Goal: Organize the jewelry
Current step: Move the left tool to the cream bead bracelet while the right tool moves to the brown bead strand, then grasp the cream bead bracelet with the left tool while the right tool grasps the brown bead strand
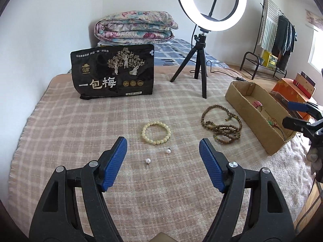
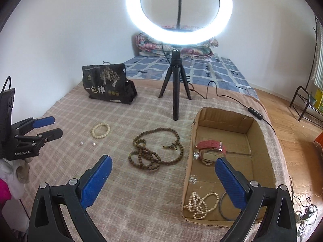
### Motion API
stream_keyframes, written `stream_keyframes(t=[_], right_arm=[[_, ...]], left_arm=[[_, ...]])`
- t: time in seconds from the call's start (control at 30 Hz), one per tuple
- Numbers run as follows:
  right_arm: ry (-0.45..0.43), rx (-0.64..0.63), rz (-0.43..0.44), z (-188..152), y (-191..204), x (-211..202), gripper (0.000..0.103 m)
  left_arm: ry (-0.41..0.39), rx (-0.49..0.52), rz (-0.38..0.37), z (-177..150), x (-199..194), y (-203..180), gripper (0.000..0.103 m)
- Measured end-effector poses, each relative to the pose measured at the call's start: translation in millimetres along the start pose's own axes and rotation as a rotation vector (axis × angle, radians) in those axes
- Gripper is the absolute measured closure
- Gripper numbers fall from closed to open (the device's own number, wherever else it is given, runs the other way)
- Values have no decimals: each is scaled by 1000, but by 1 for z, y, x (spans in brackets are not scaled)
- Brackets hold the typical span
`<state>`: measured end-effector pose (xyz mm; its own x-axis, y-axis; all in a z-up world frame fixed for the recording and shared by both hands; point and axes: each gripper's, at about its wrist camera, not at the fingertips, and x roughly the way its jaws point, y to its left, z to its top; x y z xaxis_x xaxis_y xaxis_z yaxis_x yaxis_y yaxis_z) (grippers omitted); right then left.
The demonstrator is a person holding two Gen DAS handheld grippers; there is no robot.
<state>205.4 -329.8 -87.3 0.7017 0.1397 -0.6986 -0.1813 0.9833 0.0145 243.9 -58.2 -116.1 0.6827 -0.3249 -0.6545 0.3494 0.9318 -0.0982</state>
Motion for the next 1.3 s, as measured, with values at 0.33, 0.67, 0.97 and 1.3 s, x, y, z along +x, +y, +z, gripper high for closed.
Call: stream_keyframes(t=[0.33,0.67,0.97,1.3], right_arm=[[114,-56,76,1,38,61,7],[228,-132,46,6,48,115,9],[281,-183,10,5,54,146,9],[346,-182,3,0,50,172,9]], left_arm=[[70,-52,-31,7,37,25,30],[157,-81,-53,18,84,40,46],[227,-95,-48,21,124,41,59],[268,-97,-10,16,151,40,70]])
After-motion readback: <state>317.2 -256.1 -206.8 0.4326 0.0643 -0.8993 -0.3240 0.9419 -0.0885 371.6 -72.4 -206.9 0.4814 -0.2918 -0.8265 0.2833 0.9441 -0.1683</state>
